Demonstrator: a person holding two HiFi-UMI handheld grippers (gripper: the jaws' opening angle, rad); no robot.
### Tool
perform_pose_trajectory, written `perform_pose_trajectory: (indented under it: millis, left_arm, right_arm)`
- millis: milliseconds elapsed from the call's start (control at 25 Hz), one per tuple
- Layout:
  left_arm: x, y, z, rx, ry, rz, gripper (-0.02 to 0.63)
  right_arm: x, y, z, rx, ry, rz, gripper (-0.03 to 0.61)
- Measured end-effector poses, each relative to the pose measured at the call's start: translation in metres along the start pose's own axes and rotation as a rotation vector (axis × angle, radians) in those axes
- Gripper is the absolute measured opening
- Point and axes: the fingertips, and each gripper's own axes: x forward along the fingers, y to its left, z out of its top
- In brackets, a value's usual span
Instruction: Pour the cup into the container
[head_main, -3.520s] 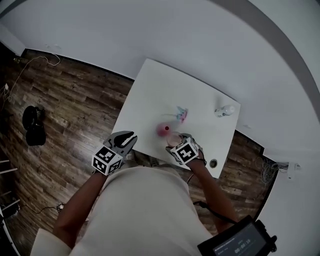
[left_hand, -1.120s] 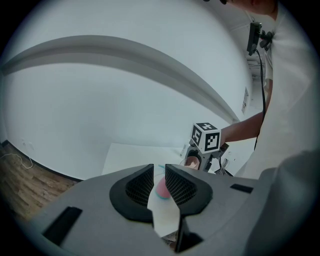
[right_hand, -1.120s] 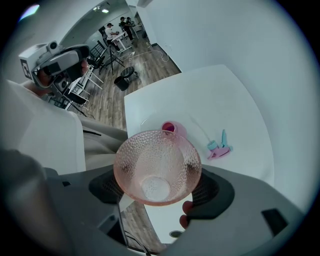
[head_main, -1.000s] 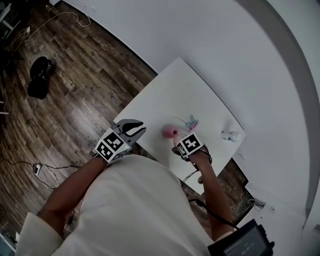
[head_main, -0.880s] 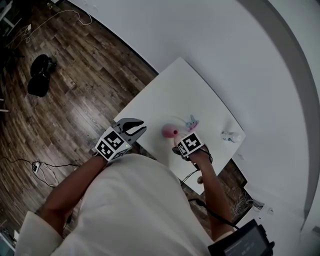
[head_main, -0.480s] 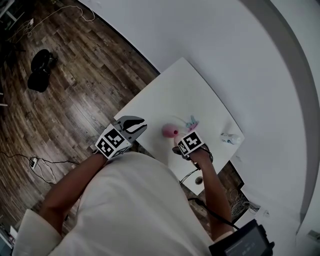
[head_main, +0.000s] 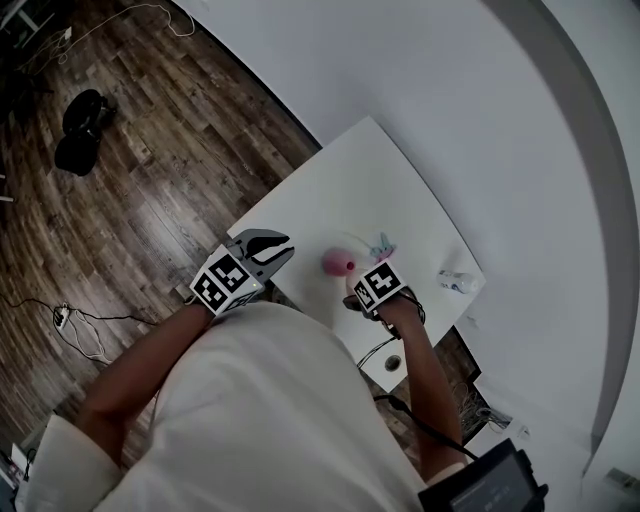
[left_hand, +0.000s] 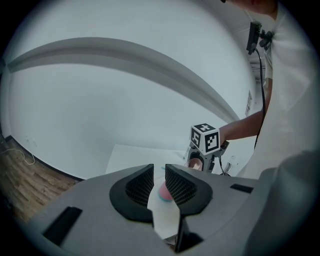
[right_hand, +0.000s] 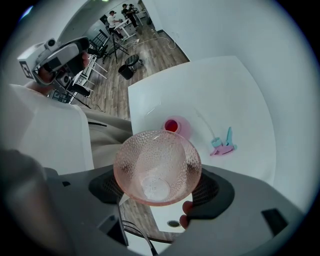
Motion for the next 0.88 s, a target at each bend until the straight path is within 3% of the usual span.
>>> perform_pose_trajectory:
  millis: [880]
  left_arm:
    - [-0.0042,0.0030,-0.0031,-0.010,-0.002,0.012,0.064]
  right_arm:
    - [0.0029,-0.0026,0.0031,-0.016,0.059,0.016,0.374]
